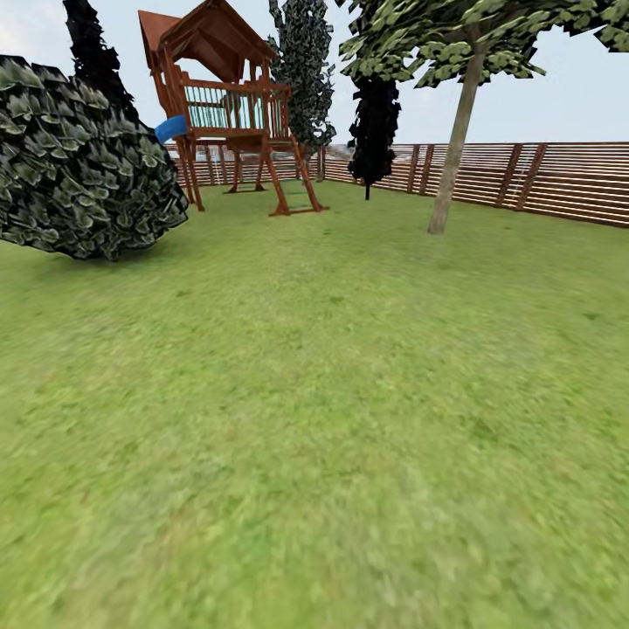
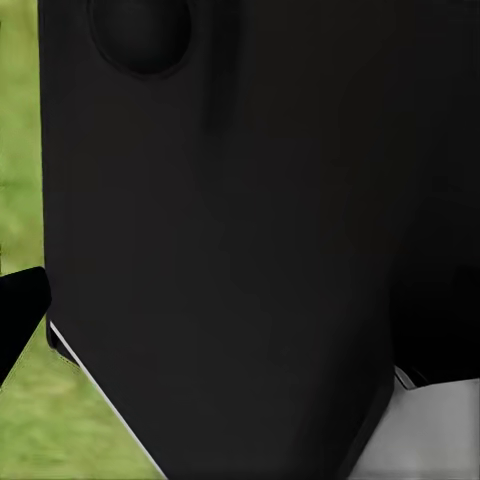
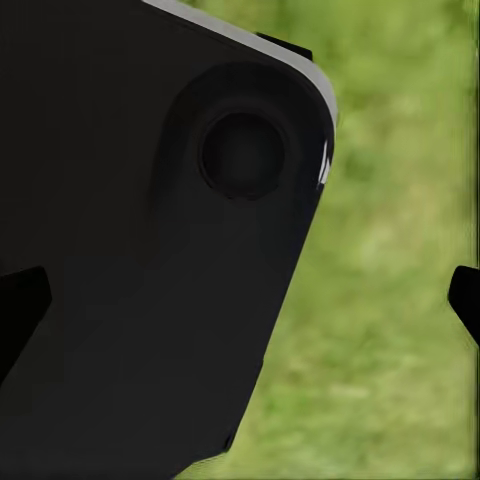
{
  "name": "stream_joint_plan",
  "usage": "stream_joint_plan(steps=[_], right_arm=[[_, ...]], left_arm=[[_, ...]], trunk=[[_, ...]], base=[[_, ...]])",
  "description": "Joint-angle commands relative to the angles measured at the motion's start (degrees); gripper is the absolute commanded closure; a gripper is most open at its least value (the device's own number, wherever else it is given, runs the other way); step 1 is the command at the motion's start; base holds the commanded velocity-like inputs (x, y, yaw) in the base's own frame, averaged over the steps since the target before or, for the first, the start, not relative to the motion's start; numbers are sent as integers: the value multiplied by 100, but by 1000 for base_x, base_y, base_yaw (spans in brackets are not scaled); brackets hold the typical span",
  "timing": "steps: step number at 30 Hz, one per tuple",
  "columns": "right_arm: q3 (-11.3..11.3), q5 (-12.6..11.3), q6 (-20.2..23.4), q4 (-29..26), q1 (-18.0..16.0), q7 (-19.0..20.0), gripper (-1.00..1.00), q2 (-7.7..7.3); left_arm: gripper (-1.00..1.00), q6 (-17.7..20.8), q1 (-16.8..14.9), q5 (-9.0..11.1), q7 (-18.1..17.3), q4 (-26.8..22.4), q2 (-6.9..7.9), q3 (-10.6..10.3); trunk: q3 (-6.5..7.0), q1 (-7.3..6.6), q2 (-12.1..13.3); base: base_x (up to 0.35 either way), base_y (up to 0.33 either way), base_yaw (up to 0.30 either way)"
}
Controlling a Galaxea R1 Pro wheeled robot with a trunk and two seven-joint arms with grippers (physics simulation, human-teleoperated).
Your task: Take the three Easter eggs out of the wicker basket on the lawn in the garden, then place them on the lawn next to a single tree (choose any tree) so that all three eggs are next to the same tree and none are left in the basket.
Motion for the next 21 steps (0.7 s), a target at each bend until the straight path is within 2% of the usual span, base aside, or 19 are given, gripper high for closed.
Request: stream_joint_plan(steps=[1, 21], right_arm=[[25, 6, -16, 4, -3, -2, -100, -1], [25, 10, -16, 4, -3, -2, -100, -2]], left_arm=[[-100, -13, -2, 40, 0, 2, -2, 30], [-100, -13, -3, 41, -2, 2, -2, 38]], trunk=[[-5, 3, -2], [-5, 3, -2]], base=[[339, 0, 0], [339, 0, 0]])
